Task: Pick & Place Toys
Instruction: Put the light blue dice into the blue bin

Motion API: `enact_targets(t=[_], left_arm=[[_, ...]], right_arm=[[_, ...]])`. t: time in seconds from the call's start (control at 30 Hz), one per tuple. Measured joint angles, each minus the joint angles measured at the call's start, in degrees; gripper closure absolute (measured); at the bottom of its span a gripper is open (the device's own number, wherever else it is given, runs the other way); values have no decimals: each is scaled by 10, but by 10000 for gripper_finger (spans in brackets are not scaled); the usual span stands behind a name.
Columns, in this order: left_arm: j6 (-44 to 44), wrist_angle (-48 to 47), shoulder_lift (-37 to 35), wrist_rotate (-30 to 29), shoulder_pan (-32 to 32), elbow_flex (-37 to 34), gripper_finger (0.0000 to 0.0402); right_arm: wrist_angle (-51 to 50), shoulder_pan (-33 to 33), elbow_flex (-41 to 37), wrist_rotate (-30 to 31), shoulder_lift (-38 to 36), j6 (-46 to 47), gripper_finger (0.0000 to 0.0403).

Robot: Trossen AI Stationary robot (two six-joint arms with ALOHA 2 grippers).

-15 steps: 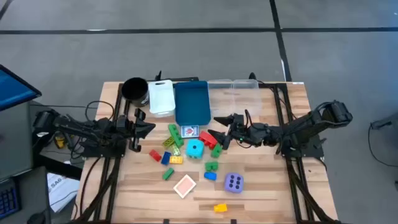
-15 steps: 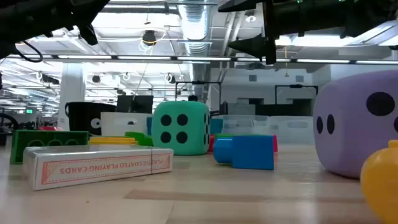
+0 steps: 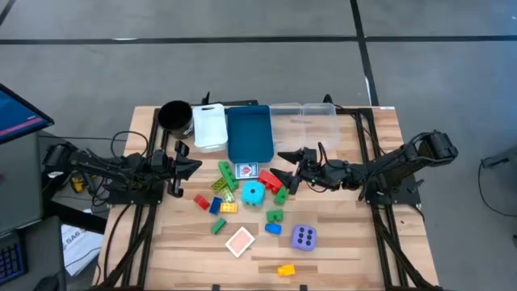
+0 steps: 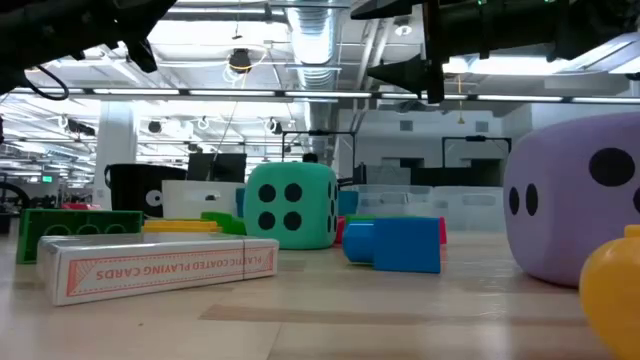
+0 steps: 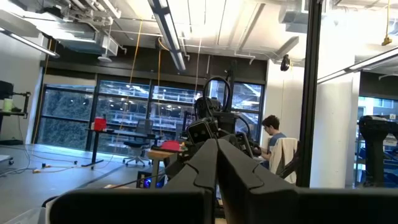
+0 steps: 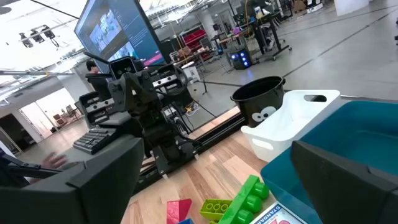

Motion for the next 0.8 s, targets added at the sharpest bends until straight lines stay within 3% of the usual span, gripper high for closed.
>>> enact_targets(t=[0.37,0.67,0.8], left_arm=[[0,0,0,0,0,0,399],[2,25,1,0,0,1,399],[0,56,-2,0,0,1,399]], right_arm=[[-19,-1,0,-9,0,-10,3],[-45,-1,0,-164,-4,-75,3],[-148,-16,9,-195,-31,-128,3]])
